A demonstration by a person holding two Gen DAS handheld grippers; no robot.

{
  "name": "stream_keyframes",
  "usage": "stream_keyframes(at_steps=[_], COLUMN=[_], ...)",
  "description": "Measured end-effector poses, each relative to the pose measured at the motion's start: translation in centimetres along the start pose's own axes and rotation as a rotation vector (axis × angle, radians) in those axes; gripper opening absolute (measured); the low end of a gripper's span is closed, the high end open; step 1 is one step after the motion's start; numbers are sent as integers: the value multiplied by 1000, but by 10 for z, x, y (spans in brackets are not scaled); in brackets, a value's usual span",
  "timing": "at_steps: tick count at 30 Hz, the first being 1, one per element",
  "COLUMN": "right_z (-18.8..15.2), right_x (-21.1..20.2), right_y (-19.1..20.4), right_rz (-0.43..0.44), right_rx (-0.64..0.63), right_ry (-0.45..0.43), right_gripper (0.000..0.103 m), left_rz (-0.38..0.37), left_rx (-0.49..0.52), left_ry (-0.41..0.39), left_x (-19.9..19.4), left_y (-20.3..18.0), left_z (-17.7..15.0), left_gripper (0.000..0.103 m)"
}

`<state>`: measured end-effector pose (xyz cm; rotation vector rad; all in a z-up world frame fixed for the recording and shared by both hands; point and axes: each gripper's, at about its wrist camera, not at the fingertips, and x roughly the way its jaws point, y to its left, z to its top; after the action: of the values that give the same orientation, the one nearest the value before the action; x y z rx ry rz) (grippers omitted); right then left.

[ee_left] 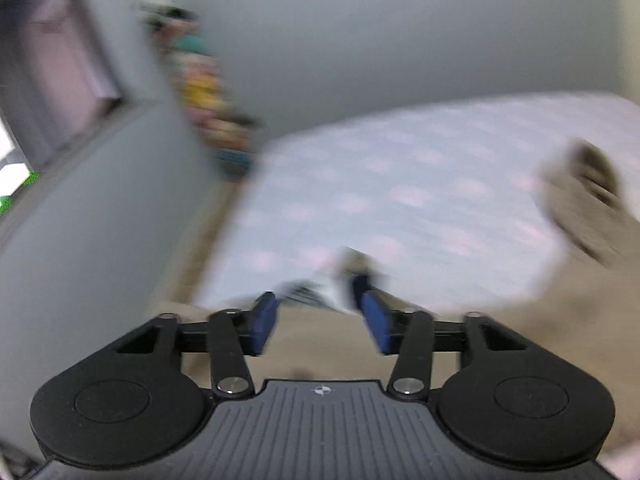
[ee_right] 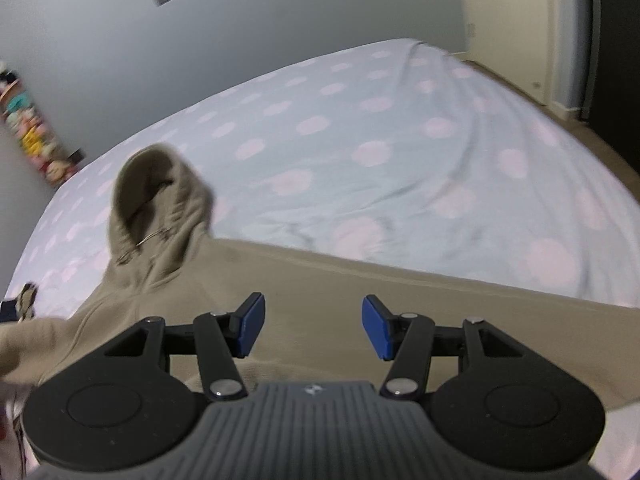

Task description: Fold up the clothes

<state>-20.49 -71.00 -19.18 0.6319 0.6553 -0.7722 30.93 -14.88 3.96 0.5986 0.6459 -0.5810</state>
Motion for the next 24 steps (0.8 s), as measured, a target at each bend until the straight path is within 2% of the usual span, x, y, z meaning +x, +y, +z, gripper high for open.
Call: stream_keyframes(at_steps=[3,5,7,10,14,16,19,24], right_z=[-1,1,4,11,30,42,58,86], right_x=[16,25,32,40,59,76,107,162], right_y=[14,18,21,25,32,37,50,90], right_rz=[31,43,48,52,58,67,97,165], right_rx=[-26,-33,-41,-62,-102,-116,-142,-196], right_ry=[28,44,53,60,72,81,96,108], right_gripper=[57,58,58,57,58,58,58,58], left_rz=[-3,10,62,100,89,12,-154,-341], left_rx=[73,37,-17,-122,-112,-75,-72,-29], left_ry=[75,163,266,354,276,207,117,-10], left_x=[31,61,94,125,121,116,123,166], left_y=[-31,-34,-26,-7,-26,-48,-89,-176], left_z=[-14,-21,-28,-33,-8,10,43,91], left_gripper=[39,39,37,30,30,34,44,48])
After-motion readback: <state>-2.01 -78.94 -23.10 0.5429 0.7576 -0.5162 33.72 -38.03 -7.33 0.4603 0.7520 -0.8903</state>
